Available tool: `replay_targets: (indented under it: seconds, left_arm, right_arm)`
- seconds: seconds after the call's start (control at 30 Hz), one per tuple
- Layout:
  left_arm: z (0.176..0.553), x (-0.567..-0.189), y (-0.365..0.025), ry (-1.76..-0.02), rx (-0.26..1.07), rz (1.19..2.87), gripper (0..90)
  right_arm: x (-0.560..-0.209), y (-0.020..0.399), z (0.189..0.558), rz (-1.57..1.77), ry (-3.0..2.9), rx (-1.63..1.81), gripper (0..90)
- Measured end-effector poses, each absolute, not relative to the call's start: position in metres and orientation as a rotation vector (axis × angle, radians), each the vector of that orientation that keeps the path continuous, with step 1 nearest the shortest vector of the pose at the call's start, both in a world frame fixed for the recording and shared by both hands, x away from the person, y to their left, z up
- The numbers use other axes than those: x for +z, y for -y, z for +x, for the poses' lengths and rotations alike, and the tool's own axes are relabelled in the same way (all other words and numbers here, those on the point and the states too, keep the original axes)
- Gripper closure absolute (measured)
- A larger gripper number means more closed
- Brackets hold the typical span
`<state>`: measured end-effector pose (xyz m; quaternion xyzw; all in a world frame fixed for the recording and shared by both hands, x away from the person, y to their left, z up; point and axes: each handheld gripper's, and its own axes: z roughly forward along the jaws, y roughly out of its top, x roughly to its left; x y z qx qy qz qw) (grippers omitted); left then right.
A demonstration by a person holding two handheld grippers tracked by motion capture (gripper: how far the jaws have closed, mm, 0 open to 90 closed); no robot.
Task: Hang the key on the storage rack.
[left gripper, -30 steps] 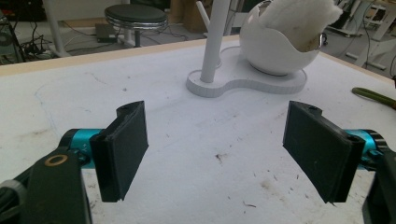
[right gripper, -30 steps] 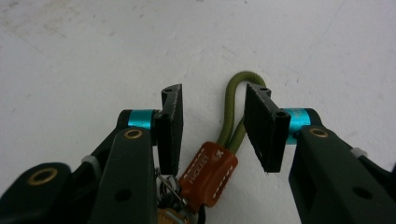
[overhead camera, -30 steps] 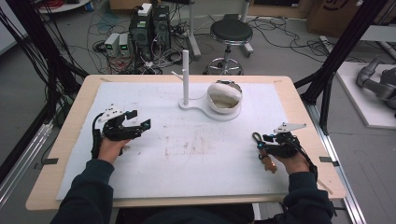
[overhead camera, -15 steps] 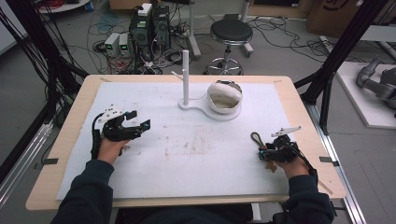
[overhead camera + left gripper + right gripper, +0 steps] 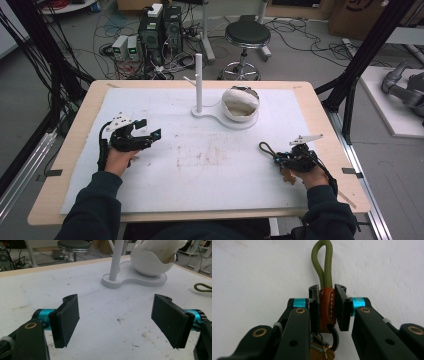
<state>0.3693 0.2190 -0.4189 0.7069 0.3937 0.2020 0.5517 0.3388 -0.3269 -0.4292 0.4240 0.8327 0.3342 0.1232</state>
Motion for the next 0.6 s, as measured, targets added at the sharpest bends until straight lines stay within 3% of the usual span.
replay_targets:
  seconds: [0.23, 0.6]
  left_arm:
    - [0.369, -0.419, -0.219, -0.927, 0.479, 1.682, 22.3]
    - [0.368, -0.419, -0.219, -0.926, 0.477, 1.684, 22.7]
  right_arm:
    - [-0.405, 0.308, 0.341, 1.076, -2.289, 1.287, 77.6]
    - [-0.373, 0.274, 0.360, 0.947, -2.206, 1.398, 77.9]
